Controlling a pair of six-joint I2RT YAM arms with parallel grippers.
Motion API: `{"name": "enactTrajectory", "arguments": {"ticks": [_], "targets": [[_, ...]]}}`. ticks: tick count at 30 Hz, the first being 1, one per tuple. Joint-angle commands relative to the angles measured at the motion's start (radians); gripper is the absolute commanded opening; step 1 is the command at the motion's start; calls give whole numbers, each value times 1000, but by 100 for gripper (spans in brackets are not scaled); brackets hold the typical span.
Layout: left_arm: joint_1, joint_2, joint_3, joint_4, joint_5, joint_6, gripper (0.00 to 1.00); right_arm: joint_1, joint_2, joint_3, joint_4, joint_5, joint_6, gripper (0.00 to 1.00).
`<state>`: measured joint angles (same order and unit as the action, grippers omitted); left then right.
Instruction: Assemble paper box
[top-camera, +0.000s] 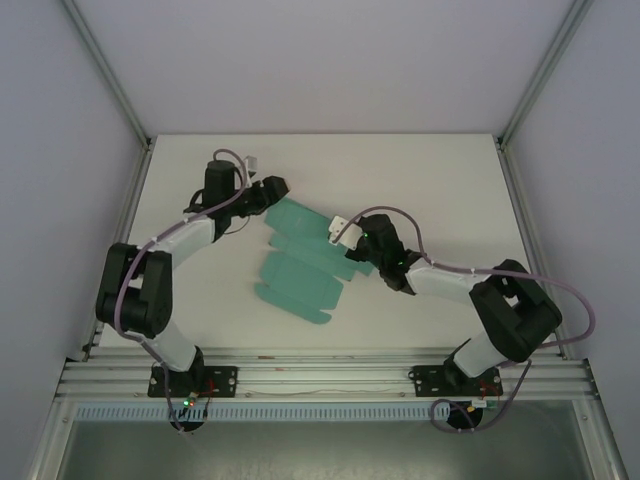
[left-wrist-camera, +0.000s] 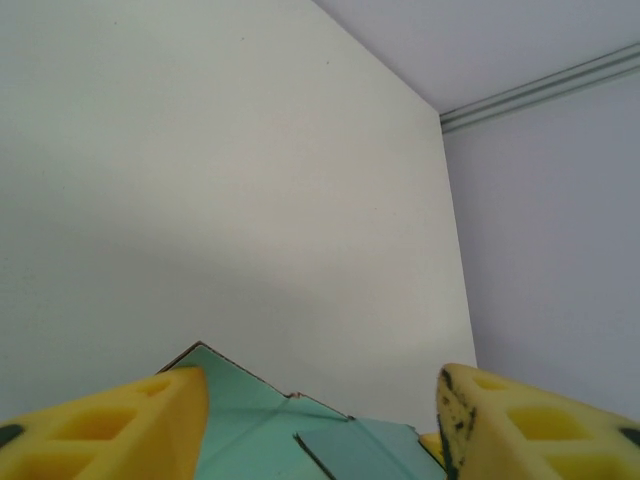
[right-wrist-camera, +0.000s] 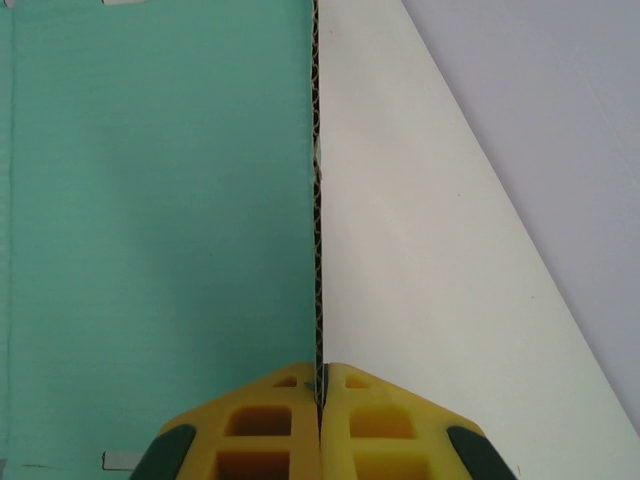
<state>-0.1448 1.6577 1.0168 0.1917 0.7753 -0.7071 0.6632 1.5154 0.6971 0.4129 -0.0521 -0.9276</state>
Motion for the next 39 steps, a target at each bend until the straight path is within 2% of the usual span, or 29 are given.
{"name": "enactTrajectory", "arguments": {"ticks": [1, 2, 7, 9, 14, 18, 20, 23, 26, 28, 30, 32, 35, 39], "targets": [[-15, 32, 33, -20, 51, 29, 56, 9, -14, -3, 30, 1, 16, 0], [-17, 36, 30, -14, 60, 34, 53, 8, -12, -1, 30, 4, 15, 0], [-46, 24, 31, -104, 38, 129, 26, 9, -14, 6, 37, 14, 19, 0], [-62, 7, 24, -142, 17, 173, 23, 9, -15, 11, 33, 20, 22, 0], [-115, -35, 1, -206, -67, 242, 23, 9, -7, 22, 29, 19, 30, 0], [-151, -33, 6, -205, -78, 248, 27, 11, -9, 23, 22, 2, 36, 0], [-168, -28, 11, -193, -73, 244, 33, 12, -8, 25, 20, 1, 37, 0], [-195, -21, 26, -193, -94, 241, 34, 15, -11, 27, 21, -1, 39, 0], [-211, -19, 18, -157, -101, 213, 41, 16, -21, 21, 27, -24, 52, 0], [-213, -24, 2, -118, -98, 187, 53, 15, -27, 17, 27, -32, 57, 0], [-214, -31, -10, -100, -101, 171, 55, 15, -31, 15, 28, -30, 60, 0], [-214, -45, -22, -98, -105, 171, 61, 15, -38, 7, 33, -22, 66, 0], [-213, -83, -40, -126, -128, 182, 61, 15, -53, -5, 39, -14, 74, 0], [-205, -176, -82, -213, -222, 232, 65, 15, -74, -15, 28, 12, 79, 0]]}}
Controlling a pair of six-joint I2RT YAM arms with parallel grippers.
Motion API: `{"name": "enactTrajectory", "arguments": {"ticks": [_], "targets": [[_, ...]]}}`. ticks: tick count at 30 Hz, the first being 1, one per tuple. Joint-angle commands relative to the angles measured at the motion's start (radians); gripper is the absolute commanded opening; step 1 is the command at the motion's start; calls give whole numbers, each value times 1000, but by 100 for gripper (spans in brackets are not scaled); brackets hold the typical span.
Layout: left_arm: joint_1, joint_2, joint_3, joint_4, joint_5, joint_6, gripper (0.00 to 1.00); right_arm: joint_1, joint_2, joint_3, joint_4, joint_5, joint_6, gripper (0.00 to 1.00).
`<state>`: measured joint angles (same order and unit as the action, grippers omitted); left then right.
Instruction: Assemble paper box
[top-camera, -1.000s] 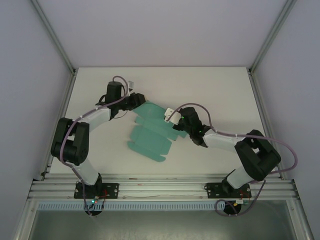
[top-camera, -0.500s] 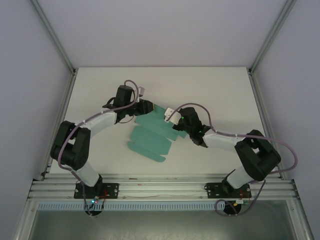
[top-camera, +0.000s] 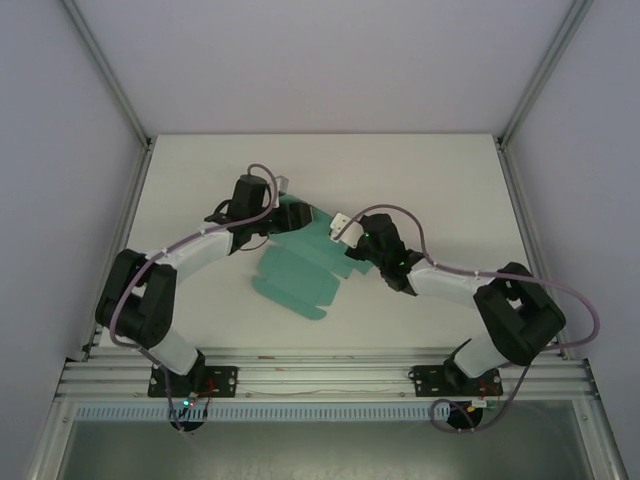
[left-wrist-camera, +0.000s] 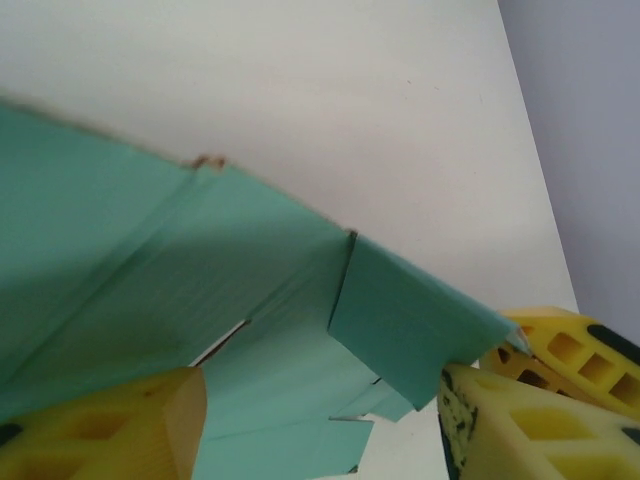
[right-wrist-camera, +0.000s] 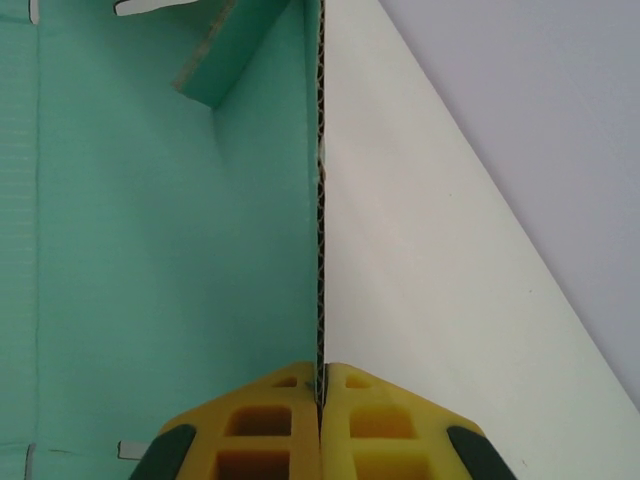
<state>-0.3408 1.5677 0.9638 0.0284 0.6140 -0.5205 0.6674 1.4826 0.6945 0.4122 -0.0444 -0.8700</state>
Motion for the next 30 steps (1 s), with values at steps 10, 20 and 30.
{"name": "enactTrajectory", "arguments": {"ticks": [10, 20, 30], "targets": [[233, -288, -247, -118, -163, 67, 97, -6, -88, -21, -48, -21, 33, 0], [284, -120, -224, -105, -226, 122, 95, -10, -105, -8, -106, -54, 67, 0], [283, -75, -306, 119, 36, 127, 93, -20, -97, 19, -125, -73, 91, 0]]}}
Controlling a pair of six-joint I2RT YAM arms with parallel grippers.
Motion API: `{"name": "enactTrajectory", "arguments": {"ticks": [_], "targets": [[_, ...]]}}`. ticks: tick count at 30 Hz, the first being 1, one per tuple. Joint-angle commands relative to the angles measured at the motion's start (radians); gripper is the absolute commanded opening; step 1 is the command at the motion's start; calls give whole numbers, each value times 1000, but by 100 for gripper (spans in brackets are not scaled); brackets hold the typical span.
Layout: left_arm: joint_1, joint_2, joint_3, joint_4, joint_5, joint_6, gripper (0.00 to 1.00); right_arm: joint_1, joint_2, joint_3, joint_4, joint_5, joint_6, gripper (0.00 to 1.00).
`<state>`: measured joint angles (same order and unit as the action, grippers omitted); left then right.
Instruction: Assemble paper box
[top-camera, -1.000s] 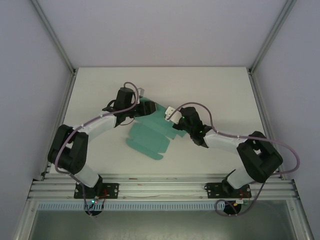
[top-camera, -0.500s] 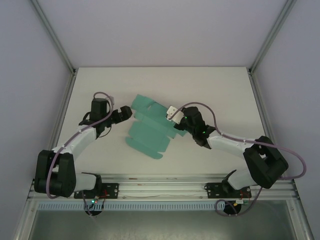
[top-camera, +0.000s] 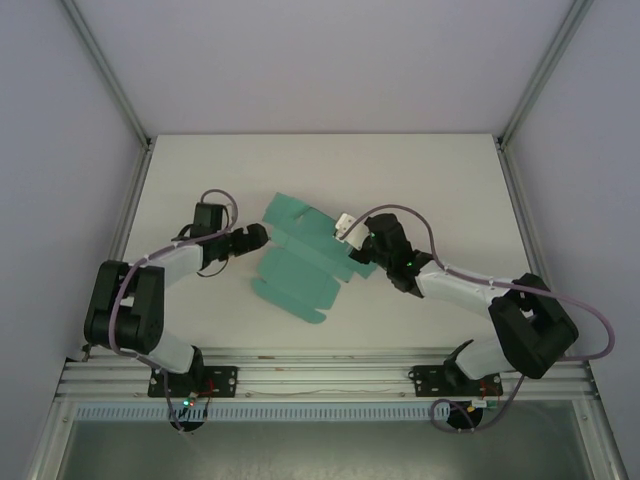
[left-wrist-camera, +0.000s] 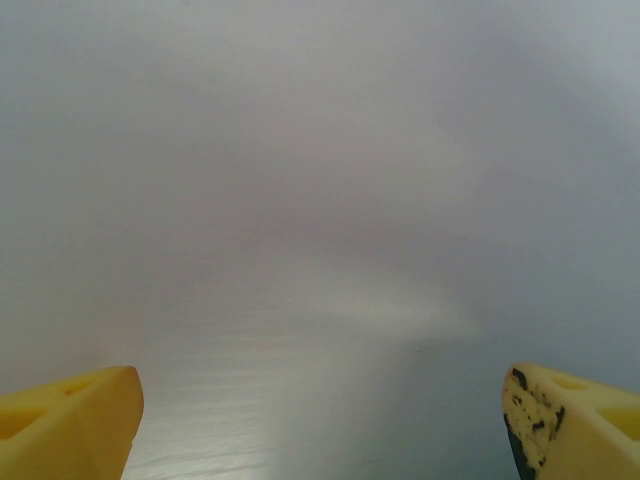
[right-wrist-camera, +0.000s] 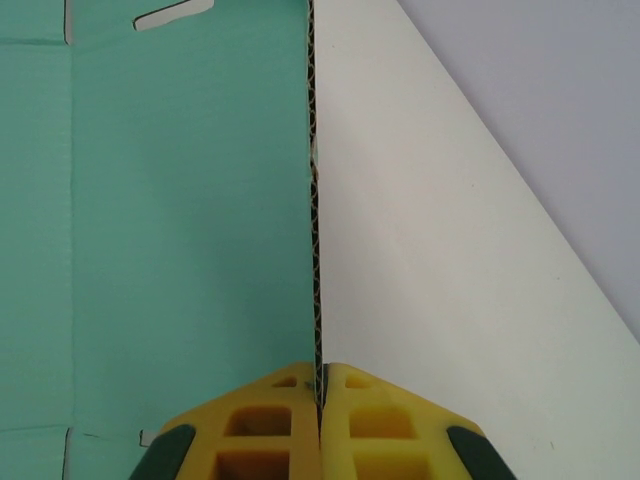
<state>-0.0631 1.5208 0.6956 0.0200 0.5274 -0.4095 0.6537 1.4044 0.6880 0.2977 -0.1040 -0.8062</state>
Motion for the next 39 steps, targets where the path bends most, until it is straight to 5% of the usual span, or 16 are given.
{"name": "enactTrajectory", "arguments": {"ticks": [1, 14, 27, 35, 39], "targets": [[5, -37, -51, 148, 139, 13, 94, -8, -16, 26, -10, -16, 30, 0], [-21, -76, -148, 347, 357, 23, 86, -20, 11, 56, -25, -45, 78, 0], [-18, -232, -70, -43, 51, 158, 77, -45, -32, 66, -145, -94, 70, 0], [-17, -200, -73, 117, 265, 179, 74, -65, -44, 80, -182, -169, 87, 0], [-17, -98, -38, 159, 353, 173, 57, -80, -50, 87, -188, -197, 106, 0]]}}
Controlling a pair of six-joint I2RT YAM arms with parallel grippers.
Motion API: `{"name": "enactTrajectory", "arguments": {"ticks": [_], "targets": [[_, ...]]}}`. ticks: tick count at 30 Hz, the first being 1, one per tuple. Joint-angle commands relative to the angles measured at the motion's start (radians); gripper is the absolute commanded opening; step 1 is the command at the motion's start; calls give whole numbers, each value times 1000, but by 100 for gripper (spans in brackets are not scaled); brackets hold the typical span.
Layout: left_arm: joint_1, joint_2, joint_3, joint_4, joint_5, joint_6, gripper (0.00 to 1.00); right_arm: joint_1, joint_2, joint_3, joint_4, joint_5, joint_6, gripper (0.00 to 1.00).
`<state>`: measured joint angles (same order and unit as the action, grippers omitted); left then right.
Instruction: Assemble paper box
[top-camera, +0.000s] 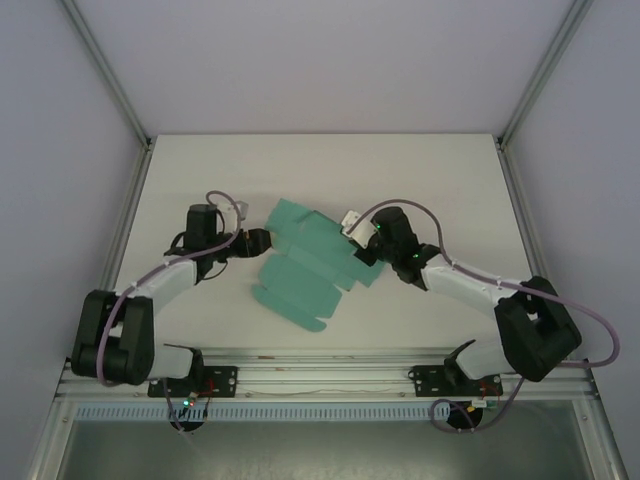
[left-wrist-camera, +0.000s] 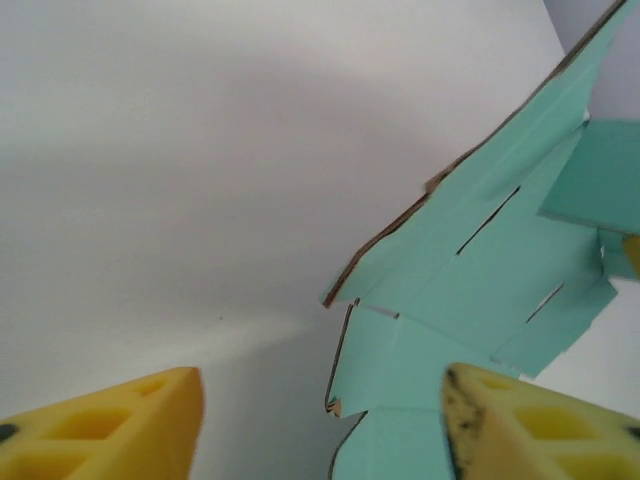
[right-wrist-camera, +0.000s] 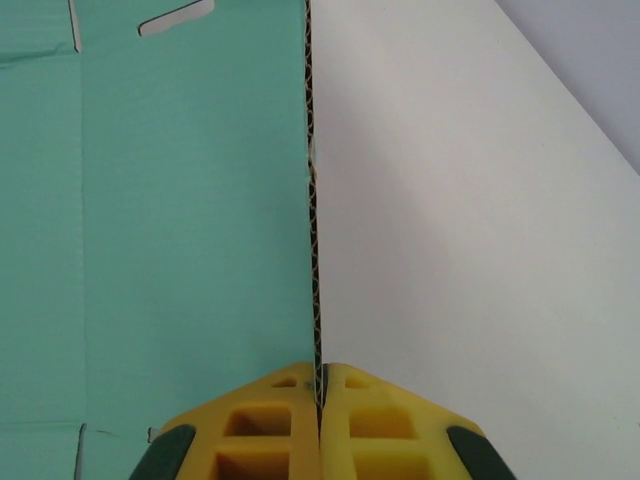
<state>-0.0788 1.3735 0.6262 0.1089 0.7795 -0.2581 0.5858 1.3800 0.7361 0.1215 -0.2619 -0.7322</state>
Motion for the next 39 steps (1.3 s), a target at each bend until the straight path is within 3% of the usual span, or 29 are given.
{"name": "enactTrajectory", "arguments": {"ticks": [1, 8, 14, 19, 27, 32, 36, 39], "targets": [[-2, 64, 31, 90, 111, 15, 53, -13, -24, 39, -11, -41, 36, 0], [-9, 138, 24, 236, 180, 1, 37, -18, -10, 47, -18, -62, 52, 0], [-9, 180, 25, 295, 190, -23, 0, -24, -4, 60, -19, -33, 104, 0], [-17, 130, -25, 325, 199, -14, 0, -42, 31, 107, -46, 38, 204, 0], [-89, -10, -62, 228, 145, 82, 0, -108, 99, 163, -110, 14, 333, 0], [-170, -71, -37, 123, -2, 149, 0, -112, 101, 177, -150, -19, 331, 0], [-275, -44, 70, -64, -300, 201, 0, -104, 46, 123, -88, -75, 274, 0], [-371, 18, 127, -109, -485, 222, 0, -97, 14, 119, -92, -78, 275, 0]]}}
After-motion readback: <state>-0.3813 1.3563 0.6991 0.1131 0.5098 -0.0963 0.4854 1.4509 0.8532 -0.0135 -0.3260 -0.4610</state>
